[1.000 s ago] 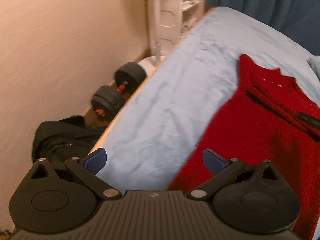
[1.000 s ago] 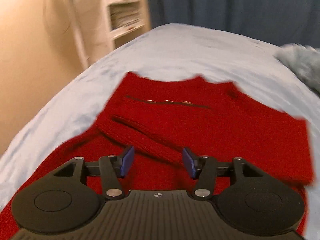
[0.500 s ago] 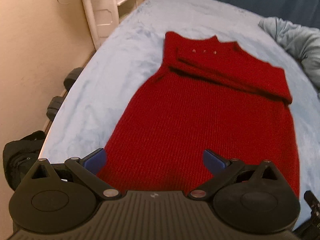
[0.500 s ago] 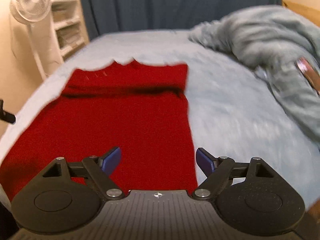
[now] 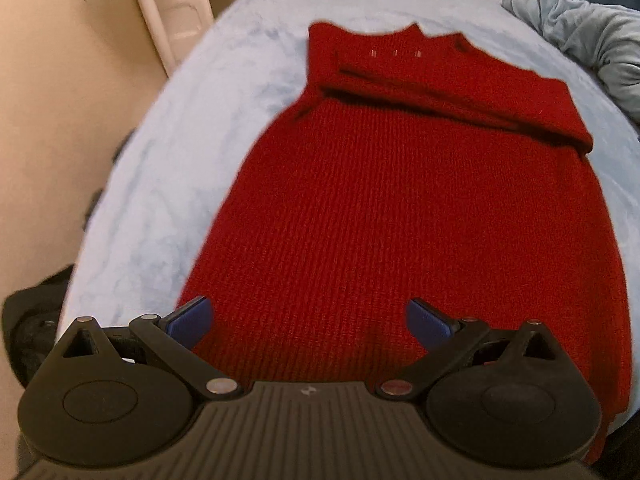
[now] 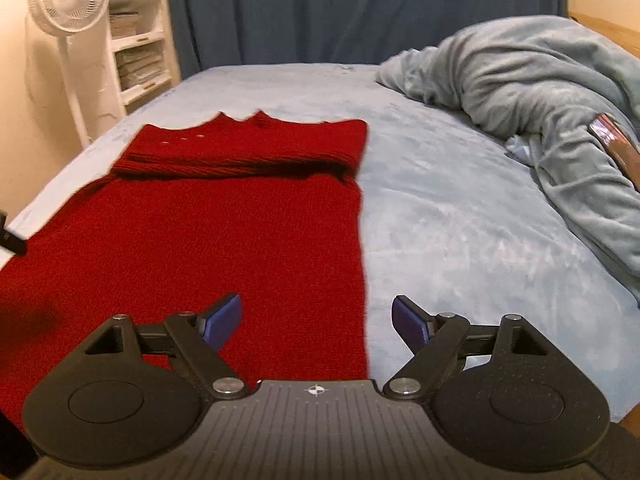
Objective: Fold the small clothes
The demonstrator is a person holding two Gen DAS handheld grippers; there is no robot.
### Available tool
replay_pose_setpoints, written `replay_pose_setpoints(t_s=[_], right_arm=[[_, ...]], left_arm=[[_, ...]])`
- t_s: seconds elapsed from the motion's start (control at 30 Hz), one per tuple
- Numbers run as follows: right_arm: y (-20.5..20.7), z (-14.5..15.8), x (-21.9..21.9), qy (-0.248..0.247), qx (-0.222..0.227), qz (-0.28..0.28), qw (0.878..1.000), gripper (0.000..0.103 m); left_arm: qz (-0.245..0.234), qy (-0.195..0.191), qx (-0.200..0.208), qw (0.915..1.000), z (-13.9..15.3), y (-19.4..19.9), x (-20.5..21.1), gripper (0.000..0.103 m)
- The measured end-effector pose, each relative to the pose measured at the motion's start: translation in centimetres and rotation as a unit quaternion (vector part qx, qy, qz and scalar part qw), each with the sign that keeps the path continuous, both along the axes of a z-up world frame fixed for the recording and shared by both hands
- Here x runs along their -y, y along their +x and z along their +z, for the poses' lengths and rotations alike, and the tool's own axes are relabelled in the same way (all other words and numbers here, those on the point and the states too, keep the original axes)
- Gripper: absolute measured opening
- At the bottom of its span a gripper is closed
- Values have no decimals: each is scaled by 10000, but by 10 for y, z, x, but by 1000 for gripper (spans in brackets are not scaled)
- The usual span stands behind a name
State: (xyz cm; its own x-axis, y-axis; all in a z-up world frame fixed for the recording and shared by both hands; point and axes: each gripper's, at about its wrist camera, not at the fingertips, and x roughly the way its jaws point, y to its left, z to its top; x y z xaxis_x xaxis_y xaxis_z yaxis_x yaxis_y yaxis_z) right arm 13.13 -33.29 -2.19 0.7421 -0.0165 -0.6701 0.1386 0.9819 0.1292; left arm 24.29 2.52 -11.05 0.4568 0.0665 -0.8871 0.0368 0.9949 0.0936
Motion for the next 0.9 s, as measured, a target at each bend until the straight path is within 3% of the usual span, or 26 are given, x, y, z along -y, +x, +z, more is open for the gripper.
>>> replay_pose_setpoints(t_s=[0.23,0.33,0.5,0.7,0.9], right_arm=[[34,-28,30,232,-461,-170,9985,83],[50,-44,37,256,-759,-238,9965,83],[62,-74,50,714,-1346,-491,9871,85],[60,-76,49,1020,-1382,-316,9846,86],[52,-68,43,1480,-1484,74,9778,84]], left_arm=[[295,-120,-376,9988,-47,36,-31,102],[123,-125,-429,9989,-56,40,-39,103],[-232,-10,-377,9990,-57,38,-41,103],[-529,-68,-541,9971,-54,18,-47,103],[-496,-214,-671,9963,-48,-3,-61,103]])
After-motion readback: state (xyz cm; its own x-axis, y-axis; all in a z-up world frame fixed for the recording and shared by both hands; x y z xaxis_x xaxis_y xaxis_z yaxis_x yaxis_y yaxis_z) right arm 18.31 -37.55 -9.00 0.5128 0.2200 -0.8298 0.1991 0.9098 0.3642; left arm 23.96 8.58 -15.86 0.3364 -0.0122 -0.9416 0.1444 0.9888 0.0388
